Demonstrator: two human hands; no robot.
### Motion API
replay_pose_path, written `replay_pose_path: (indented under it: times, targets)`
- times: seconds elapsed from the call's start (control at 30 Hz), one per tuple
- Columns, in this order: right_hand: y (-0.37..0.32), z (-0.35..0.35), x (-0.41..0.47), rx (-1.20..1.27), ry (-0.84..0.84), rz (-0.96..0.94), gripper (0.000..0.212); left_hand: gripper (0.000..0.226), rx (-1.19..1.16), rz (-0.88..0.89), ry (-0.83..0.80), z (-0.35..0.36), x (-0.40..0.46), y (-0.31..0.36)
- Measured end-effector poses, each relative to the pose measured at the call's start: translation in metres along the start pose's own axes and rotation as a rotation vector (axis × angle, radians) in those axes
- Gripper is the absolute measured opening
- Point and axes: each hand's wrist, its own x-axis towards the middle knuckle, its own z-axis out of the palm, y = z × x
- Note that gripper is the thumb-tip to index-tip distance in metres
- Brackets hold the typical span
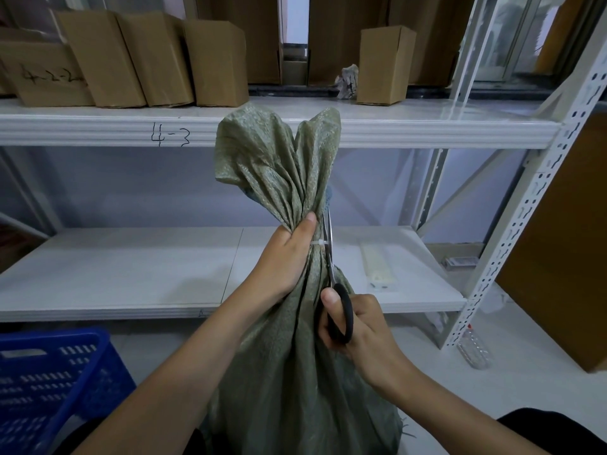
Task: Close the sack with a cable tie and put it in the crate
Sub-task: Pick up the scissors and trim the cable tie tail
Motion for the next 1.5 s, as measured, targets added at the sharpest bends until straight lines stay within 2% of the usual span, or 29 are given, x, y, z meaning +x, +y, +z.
replay_pose_path:
  times: [0.1,0.17,0.27,0.33,0.43,0.67,0.93,1.13,1.23,1.3,1.43,1.5]
  targets:
    - [-0.004,0.0,0.0,0.074,0.05,-0.088,0.061,0.028,-0.013,-0.026,0.009,-0.003,0.001,0.001]
    - [-0.006,-0.003,0.001,0.133,0.053,-0.132,0.06,0.038,-0.026,-0.019,-0.009,-0.002,0.002,-0.002]
    - [-0.007,-0.007,0.0,0.176,0.019,-0.092,0.063,0.06,-0.064,-0.039,-0.025,0.0,0.003,-0.004]
    - [-0.006,-0.009,-0.002,0.179,-0.001,-0.084,0.064,0.065,-0.084,-0.044,-0.029,0.0,0.004,-0.006]
    - [-0.005,-0.012,-0.002,0.191,0.009,-0.099,0.063,0.045,-0.064,-0.039,-0.037,-0.003,0.007,-0.009]
    - [-0.002,-0.031,0.007,0.202,0.065,-0.067,0.075,0.045,-0.116,-0.006,-0.066,-0.007,0.01,-0.01]
    - [0.016,-0.069,0.021,-0.08,0.184,0.197,0.065,0.039,-0.111,0.016,-0.012,-0.014,0.012,-0.009]
    - [0.052,-0.098,0.032,-0.276,0.256,0.313,0.065,0.072,-0.115,0.025,-0.013,-0.019,0.013,-0.01]
    - [0.075,-0.119,0.04,-0.44,0.285,0.384,0.065,0.073,-0.118,0.028,-0.017,-0.018,0.016,-0.009]
    - [0.09,-0.135,0.047,-0.523,0.3,0.501,0.062,0.073,-0.123,0.029,-0.015,-0.018,0.018,-0.01]
    - [0.125,-0.166,0.068,-0.632,0.245,0.737,0.042,0.067,-0.114,0.049,-0.006,-0.015,0.023,-0.015]
    - [0.141,-0.177,0.08,-0.654,0.179,0.823,0.048,0.069,-0.109,0.06,-0.01,-0.012,0.026,-0.016]
